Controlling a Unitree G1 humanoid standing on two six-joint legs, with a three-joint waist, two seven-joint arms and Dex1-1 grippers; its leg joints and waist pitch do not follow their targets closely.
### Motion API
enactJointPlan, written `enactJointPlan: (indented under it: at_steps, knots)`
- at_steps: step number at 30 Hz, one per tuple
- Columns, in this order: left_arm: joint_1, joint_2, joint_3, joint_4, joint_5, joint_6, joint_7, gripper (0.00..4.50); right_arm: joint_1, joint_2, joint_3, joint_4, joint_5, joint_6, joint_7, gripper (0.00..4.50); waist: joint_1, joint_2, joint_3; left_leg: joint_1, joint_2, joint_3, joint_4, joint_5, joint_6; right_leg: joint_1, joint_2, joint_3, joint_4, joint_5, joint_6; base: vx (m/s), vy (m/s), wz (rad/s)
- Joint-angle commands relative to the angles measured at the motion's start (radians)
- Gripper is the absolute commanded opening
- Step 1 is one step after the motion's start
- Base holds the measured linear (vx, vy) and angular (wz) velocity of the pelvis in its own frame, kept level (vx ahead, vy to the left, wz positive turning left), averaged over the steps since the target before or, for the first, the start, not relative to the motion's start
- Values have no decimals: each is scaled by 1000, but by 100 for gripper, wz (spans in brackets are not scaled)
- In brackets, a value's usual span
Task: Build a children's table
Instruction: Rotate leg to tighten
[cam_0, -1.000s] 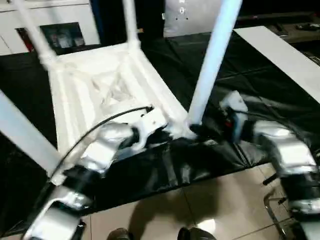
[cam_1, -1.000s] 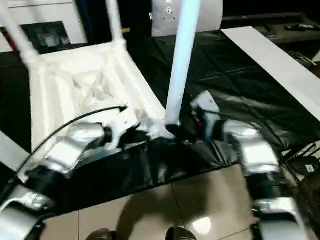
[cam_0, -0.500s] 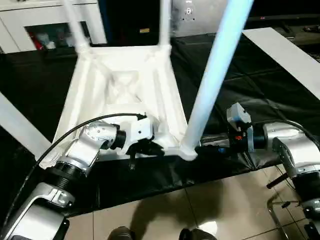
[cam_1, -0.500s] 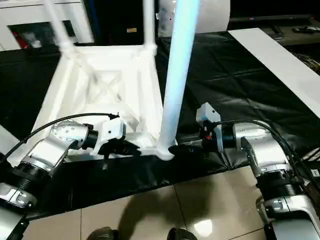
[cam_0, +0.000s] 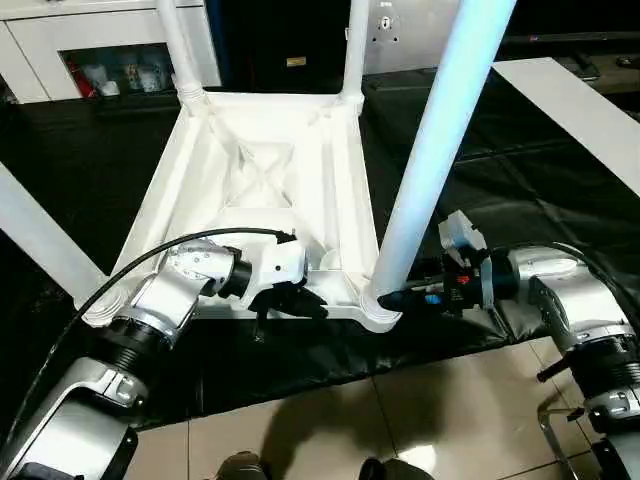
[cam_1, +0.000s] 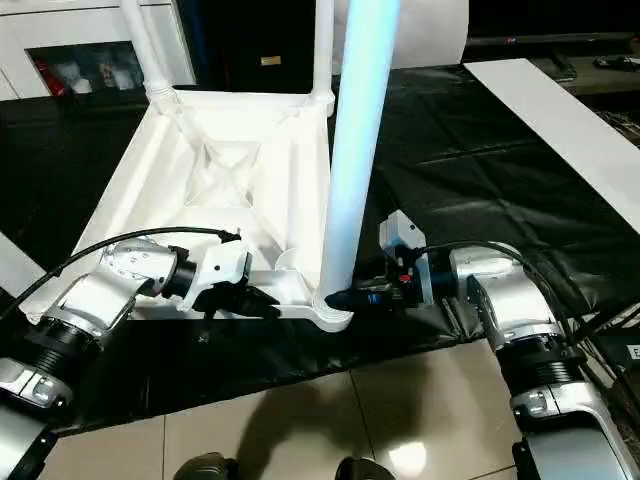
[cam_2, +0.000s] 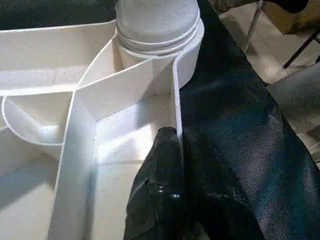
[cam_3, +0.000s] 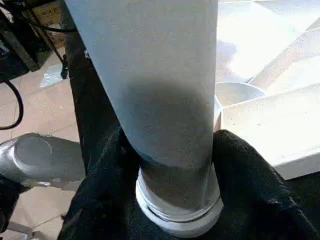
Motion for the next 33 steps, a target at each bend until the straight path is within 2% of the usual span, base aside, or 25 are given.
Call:
enactJointPlan:
  at_steps: [1,3,4,5,6,8,9,10,11,12,13,14,16,17,19,20,21,22,23,24,27,29,30,31,33]
  knots:
    - [-6,-7,-36,10,20,-5,-21,0,-2,4,20,-11,13,18,34,196,-5,-2,-87,2,47,2,-59,54,163,73,-67,67,-51,-42,-289,0,0,0]
    - [0,-8,-29,3,19,20,-9,0,14,2,23,-30,20,28,40,195,-5,-2,-88,2,47,2,-59,63,165,73,-66,67,-49,-29,-290,0,0,0]
    - [16,-12,-17,-23,15,80,22,0,43,5,25,-83,42,91,25,194,-5,-2,-87,2,47,2,-59,67,167,72,-66,68,-48,-23,-293,0,0,0]
    - [17,-12,-17,-25,15,83,23,0,44,6,25,-85,42,93,23,193,-4,-3,-88,4,49,2,-59,77,169,73,-65,69,-47,-11,-294,0,0,0]
    - [30,-20,-8,-52,10,135,53,0,61,23,23,-110,36,125,-32,193,-4,-4,-87,3,49,2,-58,85,176,71,-66,69,-46,-6,-296,0,0,0]
    - [38,-35,4,-76,5,185,89,0,71,50,17,-122,24,162,-107,193,-7,-5,-82,1,48,2,-63,51,159,73,-68,68,-55,-73,-281,0,0,0]
    - [46,-61,19,-105,-4,247,137,0,82,93,7,-138,13,203,-204,193,-12,-11,-77,0,48,4,-67,34,146,72,-68,70,-60,-104,-273,0,0,0]
    - [49,-73,25,-116,-8,271,157,0,86,112,3,-144,9,216,-243,193,-15,-6,-64,3,46,6,-75,-44,106,69,-68,68,-78,-231,-243,0,0,0]
    - [51,-95,35,-126,-11,297,192,0,86,146,-7,-146,3,236,-304,193,-16,-6,-61,8,42,6,-78,-92,83,69,-69,67,-89,-314,-218,0,0,0]
    - [48,-141,53,-126,-8,329,269,0,81,212,-29,-136,-8,263,-419,193,-23,-11,-59,10,34,4,-81,-143,45,73,-70,65,-102,-436,-168,-50,-2,-5]
    - [46,-150,56,-125,-7,335,284,0,80,224,-33,-133,-10,267,-439,193,-34,-11,-57,10,32,2,-85,-153,22,71,-68,63,-108,-484,-136,-50,-2,-5]
    - [42,-168,63,-119,-5,346,315,0,76,247,-41,-126,-14,275,-479,193,-43,-12,-60,7,28,-1,-86,-158,14,76,-68,59,-114,-517,-105,0,0,0]
    - [31,-216,76,-107,7,389,393,0,61,317,-70,-97,-23,283,-589,193,-57,-13,-59,6,26,-1,-88,-167,21,71,-64,57,-121,-518,-90,0,0,0]
    - [22,-252,92,-105,13,427,454,0,48,359,-81,-76,-40,281,-667,193,-64,-4,-60,9,26,0,-86,-171,22,67,-63,59,-121,-510,-93,0,0,0]
    - [7,-301,113,-100,20,474,536,0,21,420,-104,-34,-61,277,-791,193,-73,-8,-60,10,21,-1,-84,-185,17,66,-60,52,-126,-531,-89,0,0,0]
    - [-10,-337,128,-90,23,492,594,0,-14,472,-134,20,-66,262,-890,193,-80,-6,-59,9,19,0,-84,-187,20,62,-60,54,-128,-539,-86,0,0,0]
    - [-10,-337,128,-90,23,492,594,0,-14,472,-134,20,-66,262,-890,193,-84,-5,-58,9,18,-1,-83,-193,20,61,-60,51,-129,-547,-86,0,0,0]
    - [-18,-355,137,-85,27,500,621,0,-32,496,-150,47,-68,253,-934,193,-85,-7,-63,8,17,-3,-83,-191,25,66,-59,49,-131,-545,-76,0,0,0]
    - [-26,-369,142,-80,30,501,639,0,-45,516,-167,73,-57,232,-948,193,-87,-4,-64,10,20,-1,-84,-181,34,62,-60,53,-129,-509,-88,0,0,0]
    - [-34,-383,146,-76,34,501,658,0,-58,534,-180,96,-49,209,-957,249,-89,-3,-66,6,23,-1,-83,-173,42,63,-61,55,-123,-463,-109,0,0,0]
    - [-40,-385,133,-73,44,486,652,0,-57,534,-175,106,-67,173,-966,269,-86,-1,-73,5,27,1,-82,-129,64,66,-58,60,-108,-338,-153,19,-3,2]
    - [-33,-371,119,-80,52,472,635,0,-39,517,-173,75,-75,174,-945,299,-83,-2,-78,1,28,4,-77,-63,92,71,-57,63,-94,-218,-198,0,0,0]
    - [-29,-365,116,-84,56,468,633,0,-30,505,-174,54,-76,175,-929,308,-81,-1,-78,0,28,4,-77,-54,97,72,-58,64,-92,-203,-205,0,0,0]
    - [-24,-358,112,-88,58,462,628,0,-22,491,-175,34,-77,177,-912,312,-76,4,-81,-1,27,4,-75,-30,110,75,-57,65,-86,-161,-213,0,0,0]
    - [-14,-346,107,-93,63,456,616,0,-13,450,-170,7,-75,170,-873,331,-74,0,-82,-3,28,4,-74,-8,130,78,-56,64,-82,-121,-229,0,0,0]
